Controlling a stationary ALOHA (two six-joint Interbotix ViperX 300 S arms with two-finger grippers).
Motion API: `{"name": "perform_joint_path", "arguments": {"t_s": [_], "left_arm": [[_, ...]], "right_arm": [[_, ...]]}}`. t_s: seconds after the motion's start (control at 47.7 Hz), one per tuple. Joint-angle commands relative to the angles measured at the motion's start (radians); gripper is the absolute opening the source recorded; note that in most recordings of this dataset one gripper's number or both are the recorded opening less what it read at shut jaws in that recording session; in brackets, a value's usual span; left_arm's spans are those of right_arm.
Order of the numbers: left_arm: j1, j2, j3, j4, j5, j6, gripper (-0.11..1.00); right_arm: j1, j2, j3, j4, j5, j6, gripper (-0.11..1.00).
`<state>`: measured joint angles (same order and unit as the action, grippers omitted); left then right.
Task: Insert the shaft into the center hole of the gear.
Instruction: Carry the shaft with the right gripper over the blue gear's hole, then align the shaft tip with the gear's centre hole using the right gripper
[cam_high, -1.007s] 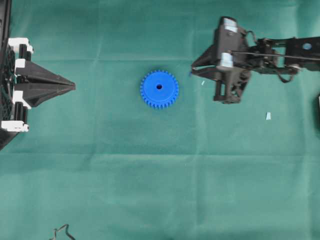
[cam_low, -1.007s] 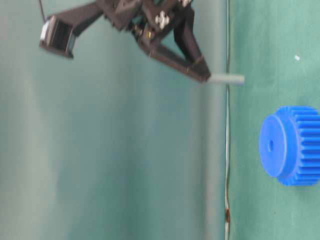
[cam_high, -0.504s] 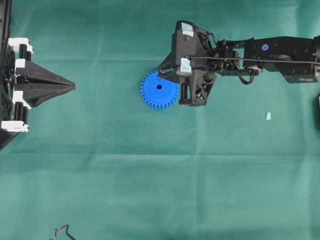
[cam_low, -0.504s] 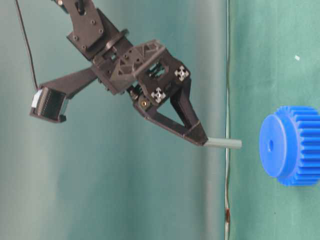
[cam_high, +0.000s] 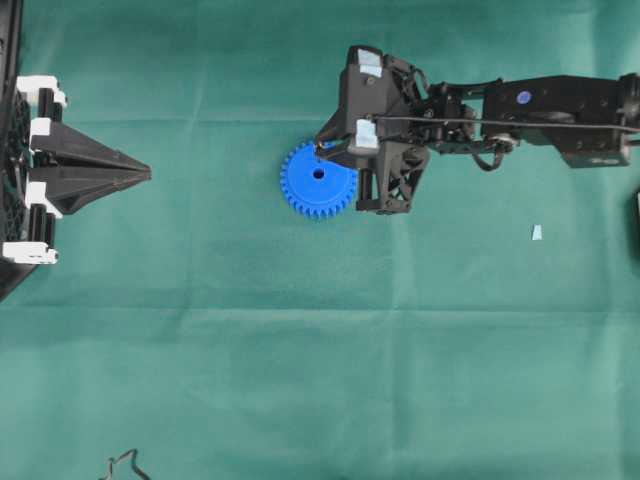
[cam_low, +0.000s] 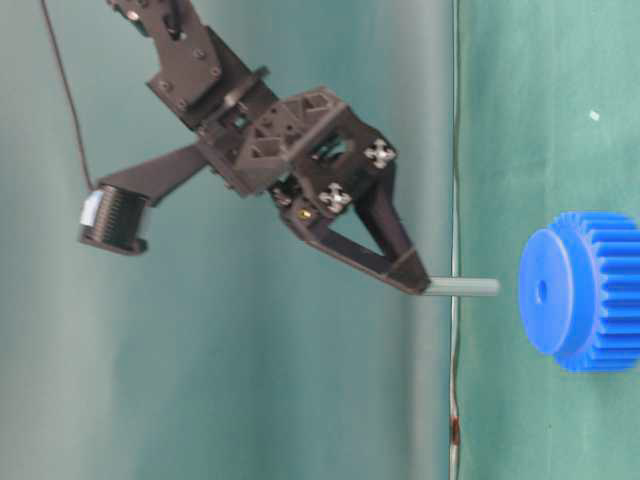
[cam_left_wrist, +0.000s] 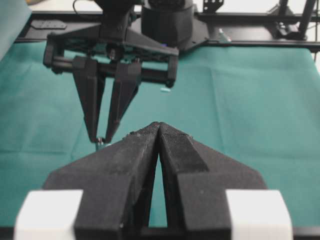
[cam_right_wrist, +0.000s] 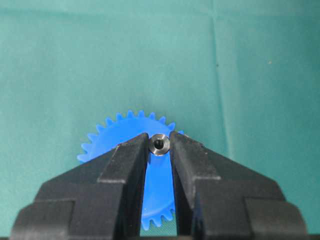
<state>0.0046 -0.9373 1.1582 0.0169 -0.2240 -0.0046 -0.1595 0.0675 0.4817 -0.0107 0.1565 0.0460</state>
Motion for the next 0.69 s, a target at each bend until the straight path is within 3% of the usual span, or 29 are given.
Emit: {"name": "perform_joint_path", "arguments": {"t_s": [0.0, 0.671], "left_arm": [[0.003, 0.005, -0.026, 0.003, -0.005, -0.002, 0.02], [0.003, 0.005, -0.026, 0.003, -0.005, -0.002, 0.02]], "right_arm": [[0.006, 0.005, -0.023, 0.002, -0.029, 0.005, 0.16], [0.008, 0.038, -0.025, 0.005, -0.04, 0.011, 0.16]]}}
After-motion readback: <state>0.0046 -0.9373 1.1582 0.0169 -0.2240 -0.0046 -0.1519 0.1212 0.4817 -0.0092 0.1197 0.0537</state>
